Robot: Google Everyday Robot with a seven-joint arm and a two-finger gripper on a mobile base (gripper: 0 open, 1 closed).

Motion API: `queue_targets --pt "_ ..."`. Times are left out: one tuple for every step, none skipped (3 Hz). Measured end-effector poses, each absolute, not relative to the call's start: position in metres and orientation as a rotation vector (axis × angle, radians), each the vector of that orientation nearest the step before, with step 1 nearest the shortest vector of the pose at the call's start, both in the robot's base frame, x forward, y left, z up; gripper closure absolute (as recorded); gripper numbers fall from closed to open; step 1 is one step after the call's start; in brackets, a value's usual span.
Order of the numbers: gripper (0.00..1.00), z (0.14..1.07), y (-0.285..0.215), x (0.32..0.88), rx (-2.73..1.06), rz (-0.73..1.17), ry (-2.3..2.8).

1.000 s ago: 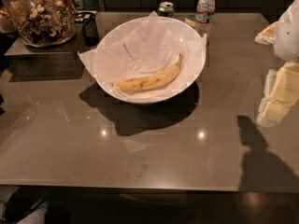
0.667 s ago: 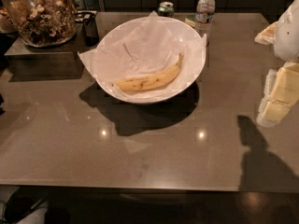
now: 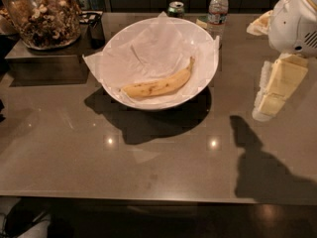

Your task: Pick banana from white bowl

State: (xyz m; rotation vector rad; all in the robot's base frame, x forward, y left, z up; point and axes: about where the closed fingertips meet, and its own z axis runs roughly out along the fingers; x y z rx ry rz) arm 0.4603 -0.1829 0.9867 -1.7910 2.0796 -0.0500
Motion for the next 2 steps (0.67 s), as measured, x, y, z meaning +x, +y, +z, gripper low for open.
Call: queue_targets --pt "0.00 0.994 -0.148 0.486 -1.874 0.045 1.935" --pt "0.00 1.000 -0.123 0.506 -1.918 0.139 1.825"
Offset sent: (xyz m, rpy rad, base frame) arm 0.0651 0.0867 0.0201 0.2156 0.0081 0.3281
